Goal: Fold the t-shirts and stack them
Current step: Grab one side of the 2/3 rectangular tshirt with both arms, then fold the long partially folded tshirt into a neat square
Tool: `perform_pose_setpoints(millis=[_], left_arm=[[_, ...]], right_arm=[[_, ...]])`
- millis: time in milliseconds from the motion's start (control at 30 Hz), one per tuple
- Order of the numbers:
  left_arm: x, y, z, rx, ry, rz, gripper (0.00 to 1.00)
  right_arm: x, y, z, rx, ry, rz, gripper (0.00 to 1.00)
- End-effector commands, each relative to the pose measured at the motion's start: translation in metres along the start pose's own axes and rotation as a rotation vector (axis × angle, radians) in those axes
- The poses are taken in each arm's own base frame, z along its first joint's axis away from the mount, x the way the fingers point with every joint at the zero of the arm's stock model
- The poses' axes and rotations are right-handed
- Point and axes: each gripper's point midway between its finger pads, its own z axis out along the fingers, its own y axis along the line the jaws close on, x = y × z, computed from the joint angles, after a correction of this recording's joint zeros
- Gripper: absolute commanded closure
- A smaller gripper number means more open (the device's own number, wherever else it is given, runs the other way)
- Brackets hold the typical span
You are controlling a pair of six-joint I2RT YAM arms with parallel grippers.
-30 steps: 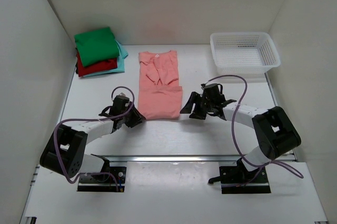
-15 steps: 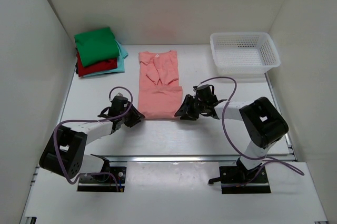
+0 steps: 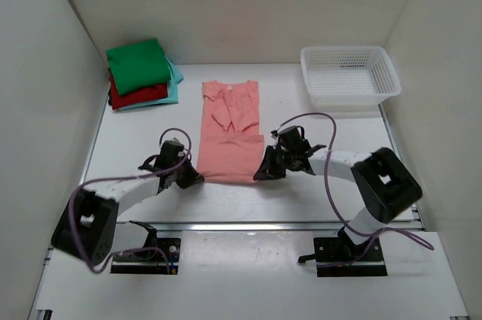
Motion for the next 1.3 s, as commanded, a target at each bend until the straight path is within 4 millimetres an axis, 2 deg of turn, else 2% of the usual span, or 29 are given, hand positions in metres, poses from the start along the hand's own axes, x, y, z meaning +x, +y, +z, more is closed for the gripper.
perform_pose_setpoints(millis=[0, 33, 100, 133, 200, 267, 367, 400, 467, 500, 533, 600, 633, 667, 700, 733, 767, 800, 833, 867, 900, 933, 1033, 1067, 1100, 1167, 1200, 1233, 1267], left_arm=[[0.044, 0.037, -0.038, -0.065, 0.104, 0.051, 1.00], [0.062, 0.048, -0.045, -0.084, 0.159, 0.050, 1.00], [0.074, 0.045, -0.063, -0.033, 0.165, 0.045, 1.00], [0.087, 0.049, -0.069, -0.041, 0.202, 0.049, 1.00], [0.096, 0.033, -0.084, 0.032, 0.212, 0.021, 1.00], [0.110, 0.027, -0.097, 0.048, 0.265, 0.025, 1.00], [0.095, 0.000, -0.118, 0.111, 0.252, 0.048, 1.00], [0.091, -0.001, -0.119, 0.105, 0.254, 0.071, 1.00], [0.072, -0.020, -0.129, 0.124, 0.225, 0.104, 1.00], [0.068, -0.022, -0.126, 0.110, 0.231, 0.123, 1.00], [0.059, -0.031, -0.129, 0.125, 0.211, 0.137, 1.00], [0.038, -0.044, -0.124, 0.133, 0.168, 0.120, 1.00], [0.031, -0.050, -0.122, 0.142, 0.164, 0.108, 1.00], [0.015, -0.056, -0.123, 0.158, 0.123, 0.081, 1.00], [0.003, -0.061, -0.122, 0.167, 0.099, 0.065, 1.00], [-0.004, -0.063, -0.119, 0.160, 0.087, 0.063, 1.00], [-0.015, -0.065, -0.115, 0.154, 0.074, 0.064, 1.00], [-0.028, -0.070, -0.117, 0.157, 0.056, 0.061, 1.00], [-0.035, -0.070, -0.108, 0.142, 0.057, 0.063, 1.00], [-0.045, -0.076, -0.107, 0.146, 0.040, 0.067, 1.00], [-0.055, -0.085, -0.103, 0.156, 0.024, 0.074, 1.00], [-0.065, -0.086, -0.093, 0.146, 0.018, 0.055, 1.00], [-0.097, -0.106, -0.075, 0.150, -0.018, 0.036, 1.00], [-0.103, -0.105, -0.064, 0.133, -0.016, 0.028, 1.00], [-0.117, -0.112, -0.062, 0.142, -0.037, 0.019, 1.00], [-0.142, -0.119, -0.042, 0.131, -0.059, 0.005, 1.00], [-0.146, -0.117, -0.027, 0.112, -0.041, -0.004, 1.00], [-0.164, -0.123, -0.024, 0.109, -0.074, -0.007, 1.00], [-0.175, -0.120, -0.008, 0.093, -0.081, -0.012, 1.00]], right_arm=[[0.057, -0.010, -0.030, 0.018, 0.146, -0.038, 1.00], [0.068, -0.011, -0.037, 0.013, 0.163, -0.048, 1.00], [0.092, -0.013, -0.048, -0.004, 0.235, -0.057, 1.00], [0.107, -0.015, -0.055, -0.004, 0.278, -0.051, 0.99], [0.120, -0.013, -0.063, -0.017, 0.324, -0.057, 0.99], [0.126, -0.005, -0.071, -0.040, 0.342, -0.064, 1.00], [0.122, 0.009, -0.082, -0.070, 0.349, -0.052, 1.00], [0.116, 0.014, -0.085, -0.069, 0.347, -0.047, 0.99], [0.104, 0.020, -0.091, -0.077, 0.335, -0.042, 0.99], [0.093, 0.026, -0.093, -0.083, 0.318, -0.056, 0.99], [0.088, 0.023, -0.096, -0.068, 0.319, -0.041, 1.00], [0.062, 0.033, -0.099, -0.071, 0.286, -0.077, 1.00], [0.041, 0.039, -0.105, -0.075, 0.242, -0.079, 1.00], [0.035, 0.032, -0.106, -0.048, 0.246, -0.068, 1.00], [0.012, 0.039, -0.107, -0.052, 0.207, -0.105, 1.00], [-0.002, 0.046, -0.111, -0.043, 0.187, -0.114, 1.00], [-0.017, 0.048, -0.111, -0.042, 0.176, -0.128, 1.00], [-0.030, 0.042, -0.108, -0.035, 0.167, -0.117, 1.00], [-0.044, 0.049, -0.109, -0.045, 0.147, -0.141, 1.00], [-0.052, 0.042, -0.104, -0.034, 0.153, -0.123, 1.00], [-0.069, 0.043, -0.101, -0.037, 0.134, -0.123, 1.00], [-0.083, 0.048, -0.103, -0.045, 0.114, -0.135, 1.00], [-0.124, 0.038, -0.088, -0.021, 0.092, -0.120, 1.00], [-0.140, 0.048, -0.090, -0.039, 0.066, -0.135, 1.00], [-0.150, 0.034, -0.083, -0.026, 0.072, -0.107, 1.00], [-0.187, 0.022, -0.071, -0.013, 0.033, -0.091, 1.00], [-0.206, 0.028, -0.073, -0.022, -0.009, -0.117, 1.00], [-0.218, 0.013, -0.061, -0.020, -0.008, -0.089, 1.00], [-0.242, 0.021, -0.064, -0.031, -0.059, -0.104, 1.00]])
